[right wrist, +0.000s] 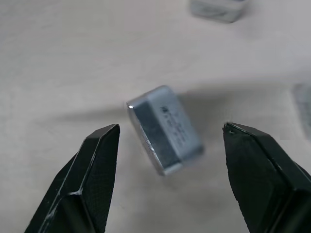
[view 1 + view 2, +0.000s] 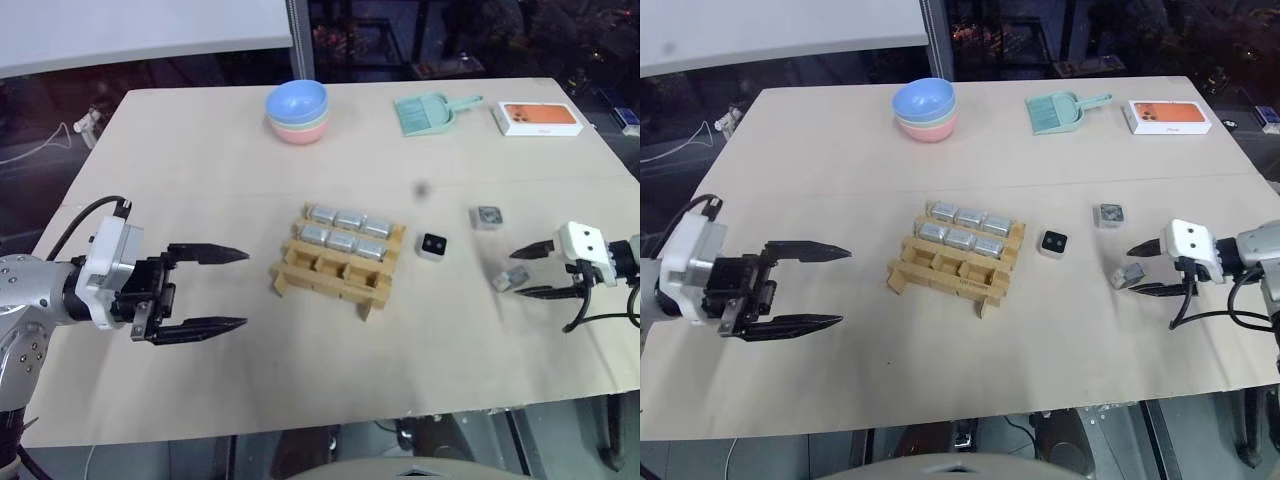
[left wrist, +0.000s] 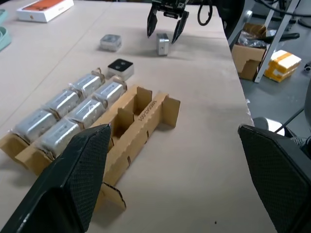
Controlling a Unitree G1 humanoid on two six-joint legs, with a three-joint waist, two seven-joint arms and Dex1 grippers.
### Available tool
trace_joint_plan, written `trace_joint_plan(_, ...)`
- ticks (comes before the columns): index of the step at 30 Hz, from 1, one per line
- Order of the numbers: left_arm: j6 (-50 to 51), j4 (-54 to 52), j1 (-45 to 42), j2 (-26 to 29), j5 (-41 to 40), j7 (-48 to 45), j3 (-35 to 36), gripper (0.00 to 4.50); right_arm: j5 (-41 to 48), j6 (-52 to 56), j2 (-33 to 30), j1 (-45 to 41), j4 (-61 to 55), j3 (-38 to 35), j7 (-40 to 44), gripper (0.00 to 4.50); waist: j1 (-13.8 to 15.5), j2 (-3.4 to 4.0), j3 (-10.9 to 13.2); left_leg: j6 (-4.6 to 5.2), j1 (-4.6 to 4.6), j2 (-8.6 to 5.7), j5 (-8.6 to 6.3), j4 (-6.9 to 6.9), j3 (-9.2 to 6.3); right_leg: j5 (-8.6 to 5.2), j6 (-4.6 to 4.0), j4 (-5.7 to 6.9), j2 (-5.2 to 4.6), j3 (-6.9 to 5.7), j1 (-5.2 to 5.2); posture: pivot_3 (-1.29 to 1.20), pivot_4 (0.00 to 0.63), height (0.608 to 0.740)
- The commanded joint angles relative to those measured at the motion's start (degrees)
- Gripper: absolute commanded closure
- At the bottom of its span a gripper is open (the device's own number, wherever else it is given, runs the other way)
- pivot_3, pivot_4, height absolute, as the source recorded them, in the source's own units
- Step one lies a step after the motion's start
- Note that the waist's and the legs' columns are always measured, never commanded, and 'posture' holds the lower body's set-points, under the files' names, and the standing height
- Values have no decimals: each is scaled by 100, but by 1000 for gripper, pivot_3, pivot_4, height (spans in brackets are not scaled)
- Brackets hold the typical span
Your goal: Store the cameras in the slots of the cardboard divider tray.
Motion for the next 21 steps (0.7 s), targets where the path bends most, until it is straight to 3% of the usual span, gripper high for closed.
trace_joint_plan(1,4,19,-55,14,-19,-101,141,145,120,-264,-175,-362,219,236,374,1170,-2,0,0,0,1,0,0,1,3,0,0,1,0,2,0,0,150,740)
trace_joint_plan(5,-14,40,1,-1,-14,-166,215,145,213,-379,-184,-590,439,472,374,1170,-3,0,0,0,2,0,0,1,6,0,0,3,0,5,-3,0,150,740)
trace_joint_plan(6,-23,46,16,-7,-5,-176,224,145,234,-412,-191,-630,482,520,374,1398,-3,0,0,0,2,0,0,0,6,0,-1,4,0,5,-4,0,150,740)
trace_joint_plan(9,-57,84,48,-29,20,-208,234,145,300,-488,-223,-692,554,646,374,2330,-2,0,0,0,1,1,0,0,10,1,-1,4,0,9,-6,0,150,740)
trace_joint_plan(12,-91,117,40,-79,44,-220,216,145,362,-543,-313,-702,574,849,374,3811,-3,0,0,0,2,2,0,2,13,1,-1,6,-1,12,-6,0,150,740)
trace_joint_plan(21,-222,314,-13,-156,173,-284,202,145,629,-340,-316,-846,533,870,374,3859,2,0,0,0,3,2,0,3,15,1,-2,10,-2,14,-7,0,150,740)
